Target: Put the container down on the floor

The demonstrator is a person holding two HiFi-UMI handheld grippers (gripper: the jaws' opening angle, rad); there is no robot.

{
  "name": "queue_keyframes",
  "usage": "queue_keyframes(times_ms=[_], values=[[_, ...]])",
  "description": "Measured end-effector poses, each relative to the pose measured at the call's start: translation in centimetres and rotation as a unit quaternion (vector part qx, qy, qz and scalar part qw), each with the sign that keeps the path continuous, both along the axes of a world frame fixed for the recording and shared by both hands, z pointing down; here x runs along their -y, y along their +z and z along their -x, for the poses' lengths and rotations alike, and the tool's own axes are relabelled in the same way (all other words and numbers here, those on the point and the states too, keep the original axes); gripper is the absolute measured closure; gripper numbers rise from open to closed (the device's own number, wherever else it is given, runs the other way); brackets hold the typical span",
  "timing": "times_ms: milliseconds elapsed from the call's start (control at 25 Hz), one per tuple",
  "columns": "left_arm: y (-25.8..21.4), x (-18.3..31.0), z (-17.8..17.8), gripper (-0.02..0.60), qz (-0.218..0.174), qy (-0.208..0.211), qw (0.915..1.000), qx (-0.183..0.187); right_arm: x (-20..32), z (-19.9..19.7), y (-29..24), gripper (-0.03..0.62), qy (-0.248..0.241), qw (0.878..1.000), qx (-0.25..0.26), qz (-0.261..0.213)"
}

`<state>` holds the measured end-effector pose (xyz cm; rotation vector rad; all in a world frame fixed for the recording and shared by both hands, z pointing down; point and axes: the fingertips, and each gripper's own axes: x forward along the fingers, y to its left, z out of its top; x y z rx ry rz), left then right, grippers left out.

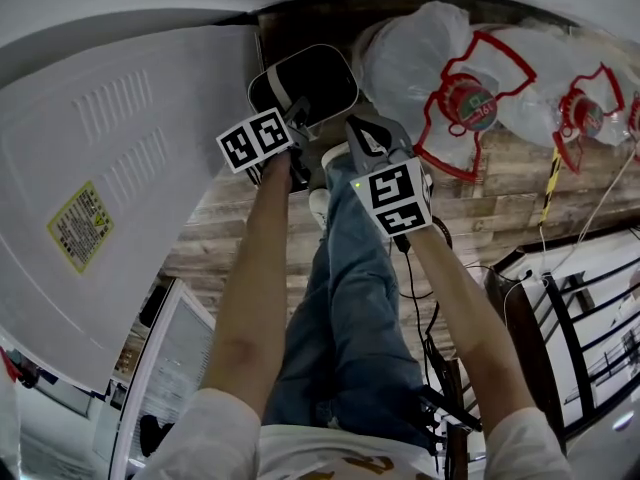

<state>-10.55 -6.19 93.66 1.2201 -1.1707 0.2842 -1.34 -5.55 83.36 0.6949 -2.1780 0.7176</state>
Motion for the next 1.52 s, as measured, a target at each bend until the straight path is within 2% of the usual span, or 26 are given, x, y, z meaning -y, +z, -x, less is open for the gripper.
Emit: queue_keyframes(times_ms=[160,280,400,600,920,1080,1520], values=[[0.3,-1.2,0.9,0.526,0.03,-0.014,0.9993,0.019,-0.6,0.4,-0.3,0.569,-0.009,1.0,0.007,0.01],[0.7,-2.1,2.0,0.526,0.054,-0.022,0.9968,0.055,-0.8,0.2,-0.2,0.569,-0.011,1.0,0.007,0.014],[1.3,-3.3,3.1,0.526,0.084,-0.012,0.9919,0.094,-1.0,0.1,0.0,0.569,-0.009,1.0,0.006,0.017],[1.8,-5.1,4.4,0.525,0.115,-0.001,0.9845,0.133,-1.1,0.2,0.2,0.569,-0.01,1.0,0.007,0.018],[2.2,-7.5,6.5,0.44,0.166,0.02,0.9684,0.185,-0.7,0.6,0.0,0.569,-0.011,1.0,0.007,0.021],[2.2,-8.4,7.0,0.4,0.188,0.028,0.9628,0.192,-0.8,0.8,-0.3,0.569,-0.007,0.999,0.009,0.034],[1.0,-9.2,6.9,0.344,0.206,0.037,0.9617,0.177,-1.2,1.5,-2.4,0.569,0.01,0.997,0.032,0.066]])
